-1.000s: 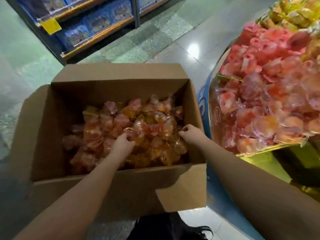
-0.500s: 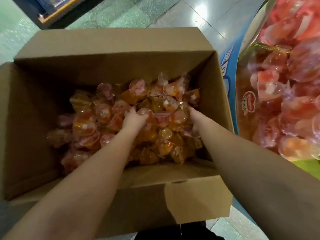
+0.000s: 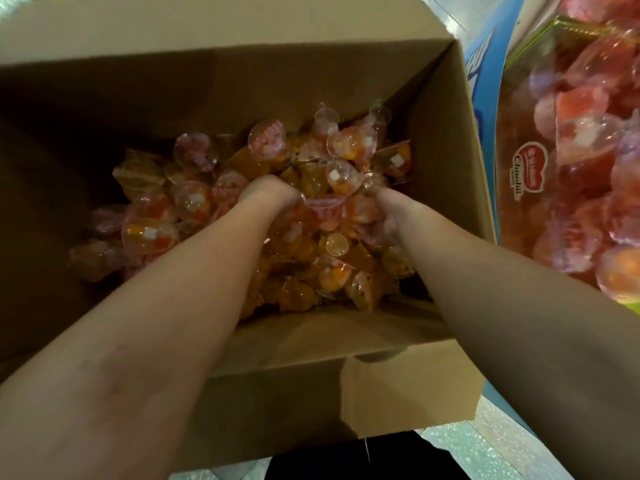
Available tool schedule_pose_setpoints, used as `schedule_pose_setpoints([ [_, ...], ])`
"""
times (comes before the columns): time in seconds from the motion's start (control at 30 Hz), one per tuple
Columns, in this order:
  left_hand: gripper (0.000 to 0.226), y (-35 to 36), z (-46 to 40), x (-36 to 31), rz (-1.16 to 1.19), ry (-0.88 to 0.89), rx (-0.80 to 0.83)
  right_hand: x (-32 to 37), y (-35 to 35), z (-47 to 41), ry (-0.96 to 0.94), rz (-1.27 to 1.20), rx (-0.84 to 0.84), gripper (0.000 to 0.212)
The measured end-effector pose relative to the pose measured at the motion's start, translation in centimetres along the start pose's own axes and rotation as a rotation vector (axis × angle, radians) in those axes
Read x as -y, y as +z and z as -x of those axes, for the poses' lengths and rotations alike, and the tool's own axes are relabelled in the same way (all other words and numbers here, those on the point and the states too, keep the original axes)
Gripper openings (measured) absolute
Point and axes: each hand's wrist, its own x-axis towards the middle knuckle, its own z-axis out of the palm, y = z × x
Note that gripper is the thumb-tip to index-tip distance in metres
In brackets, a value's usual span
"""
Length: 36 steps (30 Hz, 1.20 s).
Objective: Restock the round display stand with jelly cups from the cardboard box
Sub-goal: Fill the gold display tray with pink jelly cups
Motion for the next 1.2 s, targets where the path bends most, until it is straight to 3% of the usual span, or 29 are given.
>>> schedule_pose_setpoints([
  [0.13, 0.036, -1.4, 1.9, 1.1, 0.099, -0.017, -0.087, -0.7, -1.1, 2.1, -0.051, 0.129, -0.020, 0.035],
  [0.23, 0.065, -2.6, 5.4, 2.3, 0.353, 0.010, -0.137, -1.9, -2.1, 3.7, -0.244, 0.232, -0.055, 0.055],
  [0.3, 0.071, -2.8, 9.0, 3.0, 0.561, 0.060, -0.116, -3.0, -3.0, 5.7, -0.345, 0.215, -0.029, 0.065],
  [0.4, 0.068, -2.6, 14.7, 3.9, 0.893, 0.085, 0.033, -5.0, -4.6, 10.1, -0.470, 0.184, 0.025, 0.074],
  [0.53, 0.046, -1.4, 22.0, 3.3, 1.189, 0.223, 0.233, -8.5, -8.1, 17.0, -0.602, 0.031, 0.242, 0.088],
  [0.6, 0.061, -0.8, 25.4, 2.6, 1.270, 0.342, 0.346, -10.3, -10.4, 20.3, -0.698, -0.016, 0.337, 0.097],
  [0.67, 0.078, -0.4, 28.4, 1.5, 1.212, 0.483, 0.436, -12.1, -12.6, 23.3, -0.835, -0.041, 0.383, 0.084],
  [0.73, 0.072, 0.0, 31.1, -0.2, 1.028, 0.611, 0.431, -13.5, -14.8, 25.9, -0.959, -0.041, 0.345, 0.072],
  [0.87, 0.069, 1.9, 35.2, -4.1, 0.753, 0.830, 0.485, -15.9, -19.6, 29.8, -1.106, -0.077, 0.217, 0.068],
  [1.07, 0.071, 8.4, 40.3, -9.9, 0.620, 0.965, 0.536, -21.6, -27.3, 33.0, -1.174, -0.158, 0.003, 0.077],
  [1.2, 0.082, 15.1, 44.1, -12.9, 0.507, 1.014, 0.596, -26.6, -33.8, 34.0, -1.212, -0.247, -0.135, 0.059],
])
